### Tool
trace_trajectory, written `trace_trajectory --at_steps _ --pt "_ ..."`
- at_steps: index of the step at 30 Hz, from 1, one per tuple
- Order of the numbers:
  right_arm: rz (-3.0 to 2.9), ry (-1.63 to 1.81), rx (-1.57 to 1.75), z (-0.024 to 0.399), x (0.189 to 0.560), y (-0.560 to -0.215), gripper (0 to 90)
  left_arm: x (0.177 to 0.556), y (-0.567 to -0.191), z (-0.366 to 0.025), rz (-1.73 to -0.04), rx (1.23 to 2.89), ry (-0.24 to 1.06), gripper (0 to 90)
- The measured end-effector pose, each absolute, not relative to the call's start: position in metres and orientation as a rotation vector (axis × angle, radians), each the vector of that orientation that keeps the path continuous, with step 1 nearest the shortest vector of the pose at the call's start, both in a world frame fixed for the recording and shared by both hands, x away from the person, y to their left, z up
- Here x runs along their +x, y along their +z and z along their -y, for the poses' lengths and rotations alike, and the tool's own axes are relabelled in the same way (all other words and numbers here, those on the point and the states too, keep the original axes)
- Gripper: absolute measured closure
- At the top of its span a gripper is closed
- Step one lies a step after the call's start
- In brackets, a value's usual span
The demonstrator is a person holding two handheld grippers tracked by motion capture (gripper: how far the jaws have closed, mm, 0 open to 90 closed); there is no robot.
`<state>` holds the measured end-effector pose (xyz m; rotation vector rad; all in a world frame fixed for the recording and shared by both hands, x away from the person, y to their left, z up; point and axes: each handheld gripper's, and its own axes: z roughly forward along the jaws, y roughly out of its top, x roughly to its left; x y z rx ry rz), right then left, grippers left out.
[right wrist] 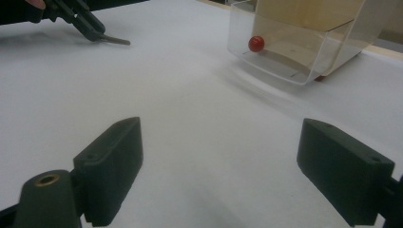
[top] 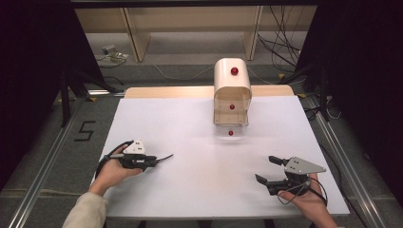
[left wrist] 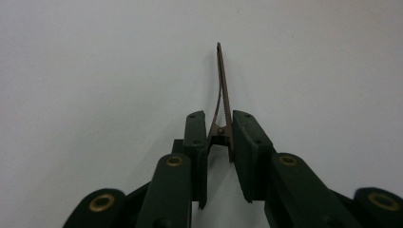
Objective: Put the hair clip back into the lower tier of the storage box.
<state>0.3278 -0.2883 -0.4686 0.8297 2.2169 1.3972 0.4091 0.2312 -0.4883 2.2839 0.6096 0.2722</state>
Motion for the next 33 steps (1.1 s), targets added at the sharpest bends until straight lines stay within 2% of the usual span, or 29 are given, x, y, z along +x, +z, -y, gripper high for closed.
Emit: trace_trajectory --at_steps 33 --pt "-2.217 1.400 0.829 0.288 0.328 -0.469 16.1 0.407 -0.473 -0.226 -0.617 2.202 0.295 76.2"
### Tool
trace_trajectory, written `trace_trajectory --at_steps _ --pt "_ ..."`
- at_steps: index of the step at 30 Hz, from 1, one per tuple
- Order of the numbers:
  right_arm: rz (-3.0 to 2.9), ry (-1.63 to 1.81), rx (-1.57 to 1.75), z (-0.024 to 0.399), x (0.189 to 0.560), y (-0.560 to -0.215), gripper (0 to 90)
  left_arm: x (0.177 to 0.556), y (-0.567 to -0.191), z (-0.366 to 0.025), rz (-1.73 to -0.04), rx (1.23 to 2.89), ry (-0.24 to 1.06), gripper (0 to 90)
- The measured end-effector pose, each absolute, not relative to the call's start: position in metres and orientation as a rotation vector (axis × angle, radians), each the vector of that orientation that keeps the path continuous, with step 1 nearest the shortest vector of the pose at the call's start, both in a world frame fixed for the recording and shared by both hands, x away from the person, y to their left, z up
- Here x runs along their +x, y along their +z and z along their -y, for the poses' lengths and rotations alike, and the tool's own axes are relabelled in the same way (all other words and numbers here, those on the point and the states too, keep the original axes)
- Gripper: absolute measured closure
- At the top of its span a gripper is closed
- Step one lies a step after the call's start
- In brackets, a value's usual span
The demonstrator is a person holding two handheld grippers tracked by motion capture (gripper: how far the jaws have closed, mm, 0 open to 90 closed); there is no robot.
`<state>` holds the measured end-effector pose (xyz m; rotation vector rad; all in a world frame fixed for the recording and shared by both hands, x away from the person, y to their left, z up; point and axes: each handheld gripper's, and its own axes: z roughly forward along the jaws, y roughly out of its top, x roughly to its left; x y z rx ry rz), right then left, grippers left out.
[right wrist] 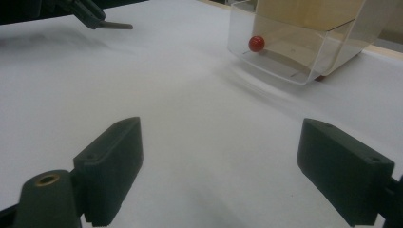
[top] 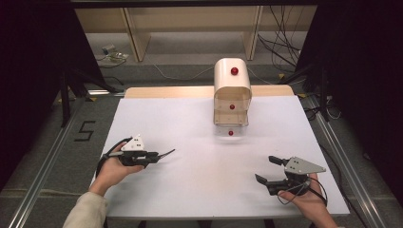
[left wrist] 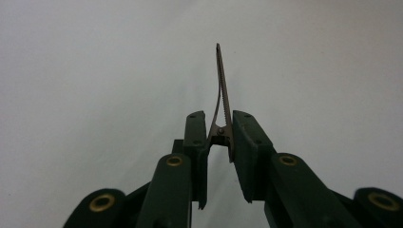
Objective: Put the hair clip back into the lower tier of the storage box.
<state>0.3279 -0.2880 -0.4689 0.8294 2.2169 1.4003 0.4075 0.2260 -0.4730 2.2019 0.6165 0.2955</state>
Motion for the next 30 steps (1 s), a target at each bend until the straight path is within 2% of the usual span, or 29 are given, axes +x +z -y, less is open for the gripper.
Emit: trace_trajectory --at_steps 30 --pt "-2.221 1.401 0.826 0.288 0.328 -0.469 16.1 0.412 -0.459 -0.209 -0.583 2.163 0.313 76.2"
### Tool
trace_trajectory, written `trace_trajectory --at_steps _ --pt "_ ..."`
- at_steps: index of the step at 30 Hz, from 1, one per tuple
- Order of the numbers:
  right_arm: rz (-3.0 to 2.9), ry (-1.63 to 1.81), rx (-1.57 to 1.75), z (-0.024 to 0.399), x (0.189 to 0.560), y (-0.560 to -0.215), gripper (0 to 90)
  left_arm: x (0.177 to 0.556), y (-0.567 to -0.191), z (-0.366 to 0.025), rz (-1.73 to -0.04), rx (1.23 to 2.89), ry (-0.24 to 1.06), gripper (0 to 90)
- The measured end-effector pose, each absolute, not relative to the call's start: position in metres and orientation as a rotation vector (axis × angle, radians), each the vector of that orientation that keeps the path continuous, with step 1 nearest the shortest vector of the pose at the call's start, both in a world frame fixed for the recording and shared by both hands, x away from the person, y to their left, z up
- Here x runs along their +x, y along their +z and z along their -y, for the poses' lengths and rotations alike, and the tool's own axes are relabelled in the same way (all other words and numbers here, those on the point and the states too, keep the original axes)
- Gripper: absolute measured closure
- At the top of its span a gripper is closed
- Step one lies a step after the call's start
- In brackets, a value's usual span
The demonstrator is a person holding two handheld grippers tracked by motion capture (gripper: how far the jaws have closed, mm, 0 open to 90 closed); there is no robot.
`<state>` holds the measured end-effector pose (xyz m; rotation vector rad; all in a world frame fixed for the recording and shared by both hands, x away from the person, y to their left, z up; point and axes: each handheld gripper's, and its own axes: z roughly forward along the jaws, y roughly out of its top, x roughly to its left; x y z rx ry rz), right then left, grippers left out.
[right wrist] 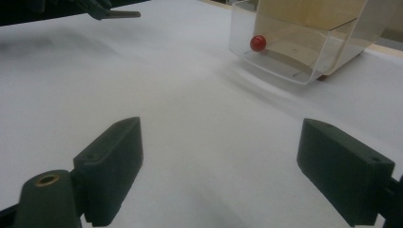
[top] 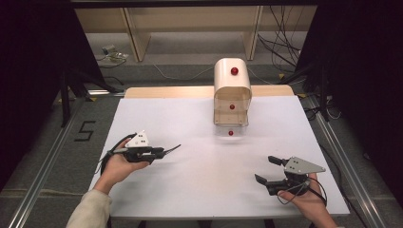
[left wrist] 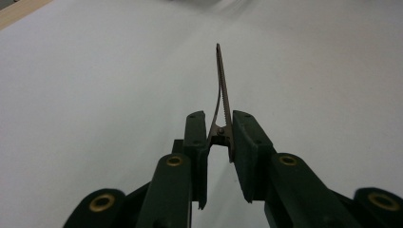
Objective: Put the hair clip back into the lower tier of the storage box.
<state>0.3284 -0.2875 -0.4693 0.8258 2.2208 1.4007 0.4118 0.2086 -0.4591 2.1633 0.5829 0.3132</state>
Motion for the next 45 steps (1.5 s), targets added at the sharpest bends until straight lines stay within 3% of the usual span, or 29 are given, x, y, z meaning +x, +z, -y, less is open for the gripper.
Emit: trace_trajectory --at_steps 45 --pt "-2.224 1.408 0.829 0.286 0.329 -0.470 16.1 0.423 -0.444 -0.186 -0.552 2.153 0.314 76.1"
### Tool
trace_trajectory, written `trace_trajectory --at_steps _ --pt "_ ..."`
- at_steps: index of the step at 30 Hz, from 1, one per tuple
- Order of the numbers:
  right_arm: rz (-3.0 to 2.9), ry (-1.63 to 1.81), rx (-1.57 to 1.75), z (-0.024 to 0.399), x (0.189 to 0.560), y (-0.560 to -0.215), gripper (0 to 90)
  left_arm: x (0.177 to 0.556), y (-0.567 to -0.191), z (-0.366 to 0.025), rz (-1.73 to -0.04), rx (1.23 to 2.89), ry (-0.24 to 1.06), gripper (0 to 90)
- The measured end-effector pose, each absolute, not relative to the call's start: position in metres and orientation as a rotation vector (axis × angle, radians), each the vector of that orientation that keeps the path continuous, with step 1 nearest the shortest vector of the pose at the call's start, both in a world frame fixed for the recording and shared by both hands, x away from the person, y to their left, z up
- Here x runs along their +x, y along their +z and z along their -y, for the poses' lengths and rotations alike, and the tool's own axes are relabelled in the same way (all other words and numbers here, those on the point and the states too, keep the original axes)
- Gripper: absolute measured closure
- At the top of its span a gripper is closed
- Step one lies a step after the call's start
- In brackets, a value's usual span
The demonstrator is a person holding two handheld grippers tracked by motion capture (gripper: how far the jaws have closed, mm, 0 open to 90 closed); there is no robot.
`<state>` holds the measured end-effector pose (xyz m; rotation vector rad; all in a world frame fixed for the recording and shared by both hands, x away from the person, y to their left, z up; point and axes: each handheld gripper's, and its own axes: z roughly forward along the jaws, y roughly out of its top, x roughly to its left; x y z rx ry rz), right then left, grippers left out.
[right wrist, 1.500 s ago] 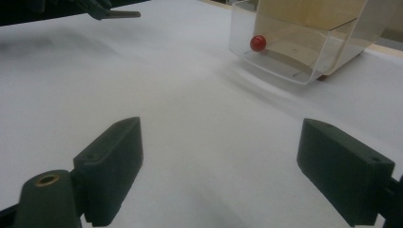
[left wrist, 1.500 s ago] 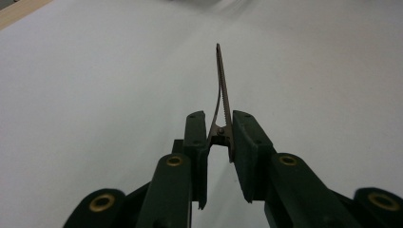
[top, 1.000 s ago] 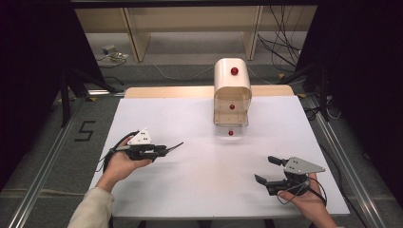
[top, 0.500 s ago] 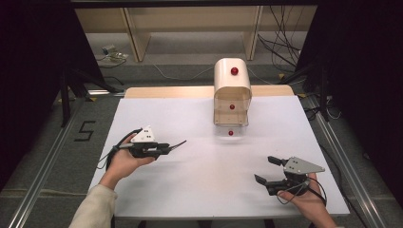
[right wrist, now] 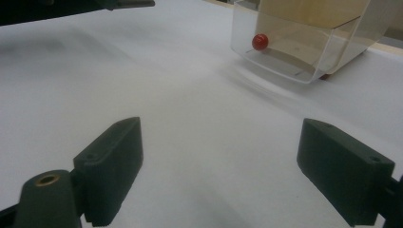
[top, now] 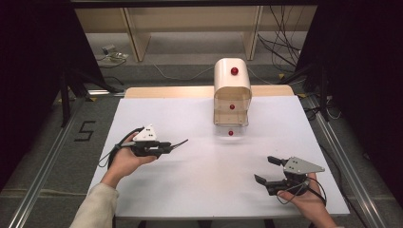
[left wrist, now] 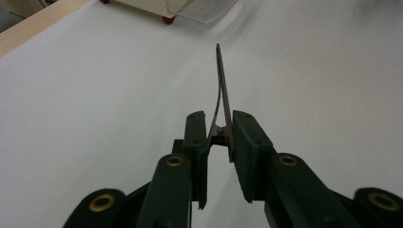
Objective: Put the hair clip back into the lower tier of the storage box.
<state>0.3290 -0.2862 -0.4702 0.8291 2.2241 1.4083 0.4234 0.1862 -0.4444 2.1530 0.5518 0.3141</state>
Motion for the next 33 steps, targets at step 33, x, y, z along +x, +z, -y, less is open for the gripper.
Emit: trace_trajectory --at_steps 33 --pt "-2.228 1.408 0.824 0.286 0.329 -0.470 16.1 0.429 -0.437 -0.171 -0.527 2.152 0.319 76.1"
